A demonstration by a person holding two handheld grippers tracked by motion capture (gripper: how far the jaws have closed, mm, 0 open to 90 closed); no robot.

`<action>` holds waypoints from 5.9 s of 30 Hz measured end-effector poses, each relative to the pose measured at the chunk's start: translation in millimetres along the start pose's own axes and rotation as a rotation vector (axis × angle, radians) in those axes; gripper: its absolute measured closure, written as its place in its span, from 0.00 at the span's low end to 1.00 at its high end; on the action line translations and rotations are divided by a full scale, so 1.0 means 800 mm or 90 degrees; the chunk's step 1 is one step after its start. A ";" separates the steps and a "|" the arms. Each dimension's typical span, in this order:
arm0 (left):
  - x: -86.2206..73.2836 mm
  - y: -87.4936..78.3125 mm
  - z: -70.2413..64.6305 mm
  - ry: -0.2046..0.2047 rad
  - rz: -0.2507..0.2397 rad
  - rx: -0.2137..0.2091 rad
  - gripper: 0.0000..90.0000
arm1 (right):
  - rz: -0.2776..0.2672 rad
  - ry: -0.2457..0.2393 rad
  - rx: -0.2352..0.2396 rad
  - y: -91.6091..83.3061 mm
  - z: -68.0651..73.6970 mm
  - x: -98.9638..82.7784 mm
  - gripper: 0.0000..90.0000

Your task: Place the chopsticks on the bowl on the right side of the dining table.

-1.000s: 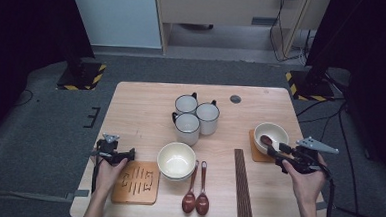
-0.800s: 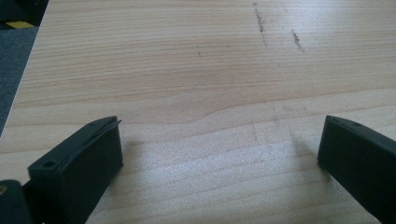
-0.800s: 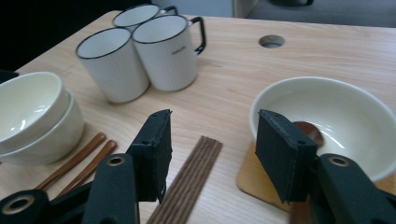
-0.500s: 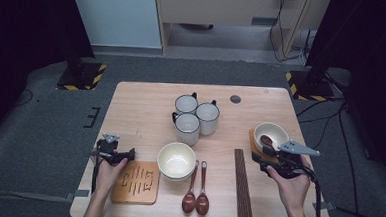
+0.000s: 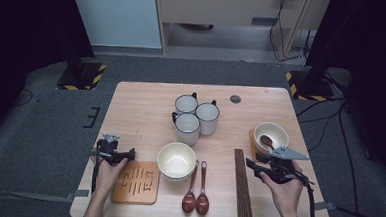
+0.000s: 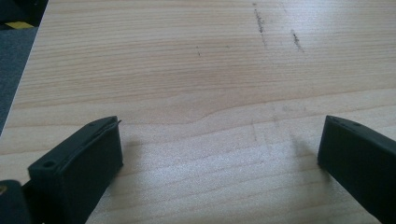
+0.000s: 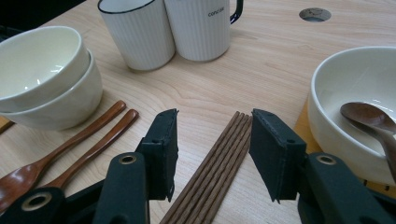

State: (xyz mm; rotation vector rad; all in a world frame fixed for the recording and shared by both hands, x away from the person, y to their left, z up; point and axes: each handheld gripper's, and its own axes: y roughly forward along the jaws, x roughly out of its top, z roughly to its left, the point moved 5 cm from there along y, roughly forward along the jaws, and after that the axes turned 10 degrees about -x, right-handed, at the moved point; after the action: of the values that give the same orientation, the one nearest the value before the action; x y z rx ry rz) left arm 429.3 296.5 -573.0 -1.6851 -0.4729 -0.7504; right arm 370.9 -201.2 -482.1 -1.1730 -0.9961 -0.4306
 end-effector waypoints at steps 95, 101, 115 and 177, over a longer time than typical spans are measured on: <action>0.000 0.000 0.000 0.000 0.000 0.000 0.00 | 0.172 -0.008 -0.050 0.045 -0.011 -0.082 0.94; 0.000 0.000 0.000 0.000 0.000 0.001 0.00 | 0.174 -0.006 -0.063 0.044 -0.020 -0.081 0.94; 0.000 0.000 0.000 0.000 0.000 0.000 0.00 | 0.164 -0.009 -0.066 0.050 -0.029 -0.078 0.93; 0.000 0.000 0.000 0.000 0.000 0.000 0.00 | 0.129 0.020 -0.094 0.017 -0.034 -0.086 0.94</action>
State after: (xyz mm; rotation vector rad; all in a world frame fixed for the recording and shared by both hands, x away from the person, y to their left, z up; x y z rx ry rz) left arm 429.3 296.4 -573.0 -1.6849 -0.4735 -0.7498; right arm 356.1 -234.8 -548.2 -1.3810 -0.8199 -0.3640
